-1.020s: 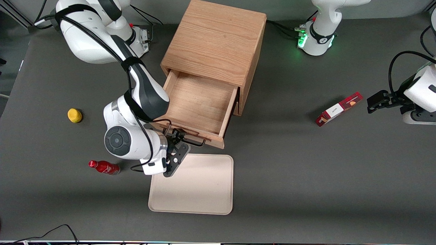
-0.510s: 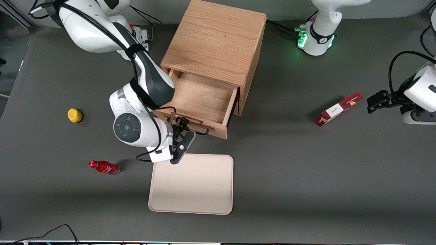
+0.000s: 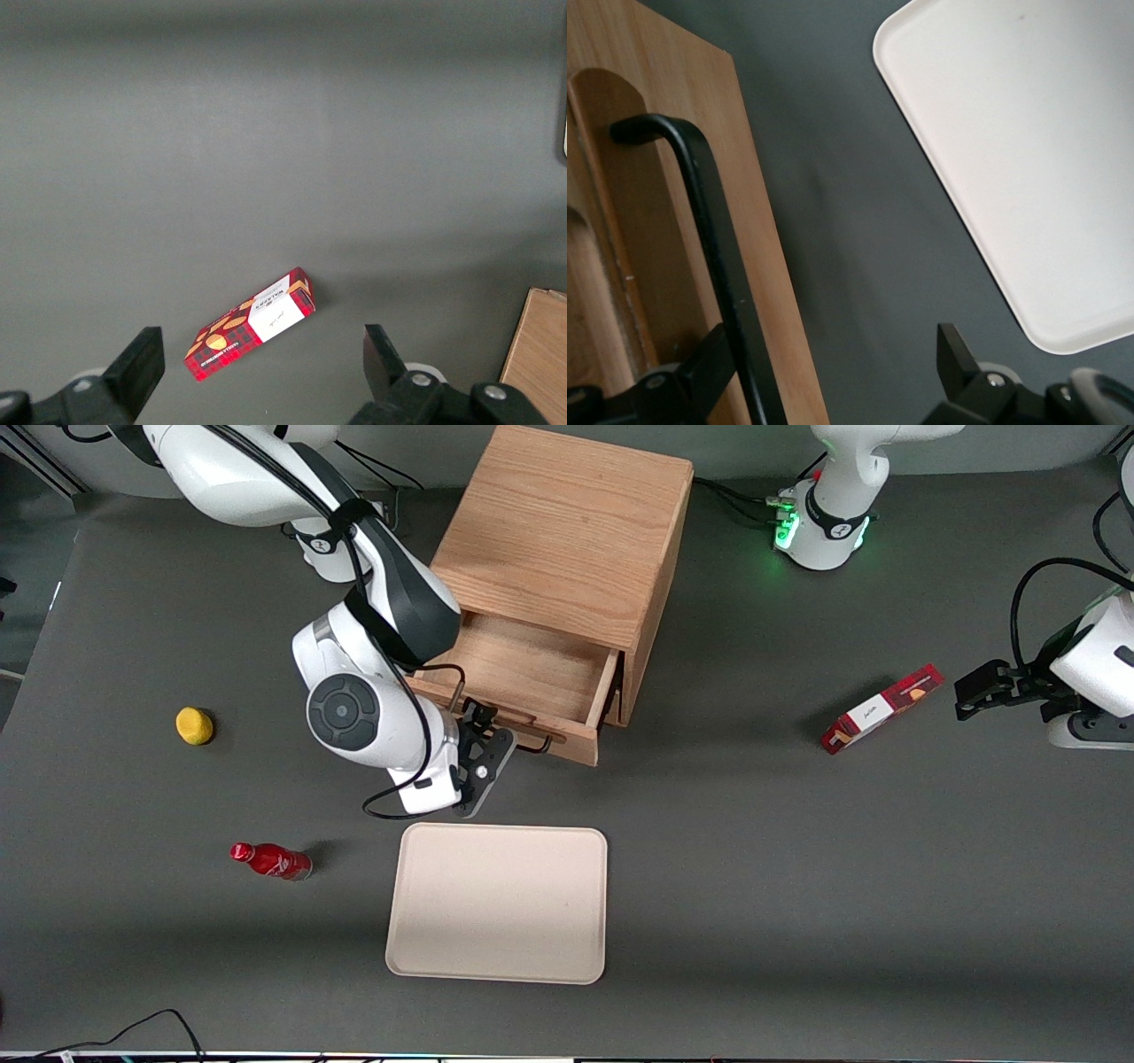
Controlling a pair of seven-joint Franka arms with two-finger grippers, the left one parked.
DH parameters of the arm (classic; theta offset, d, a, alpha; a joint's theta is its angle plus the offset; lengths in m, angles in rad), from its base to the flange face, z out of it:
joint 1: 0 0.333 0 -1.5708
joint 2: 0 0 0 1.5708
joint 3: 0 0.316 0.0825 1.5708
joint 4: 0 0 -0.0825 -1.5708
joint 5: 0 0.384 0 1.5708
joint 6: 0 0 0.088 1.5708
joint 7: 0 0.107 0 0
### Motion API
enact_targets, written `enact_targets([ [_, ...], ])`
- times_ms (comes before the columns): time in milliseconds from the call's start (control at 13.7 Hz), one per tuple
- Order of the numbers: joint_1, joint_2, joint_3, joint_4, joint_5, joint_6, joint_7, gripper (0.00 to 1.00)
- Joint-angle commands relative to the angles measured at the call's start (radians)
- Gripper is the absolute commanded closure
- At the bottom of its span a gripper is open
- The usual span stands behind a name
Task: Close top drawer
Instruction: 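Push the drawer front with the right gripper into the wooden cabinet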
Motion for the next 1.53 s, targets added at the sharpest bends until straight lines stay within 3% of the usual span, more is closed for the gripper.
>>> enact_targets([
  [0, 0.003, -0.067, 0.013, -0.126, -0.016, 0.068, 0.013, 0.0],
  [437, 0.006, -0.091, 0.076, -0.165, -0.024, 0.074, 0.098, 0.0],
  [1457, 0.009, -0.153, 0.123, -0.247, -0.025, 0.077, 0.149, 0.0],
])
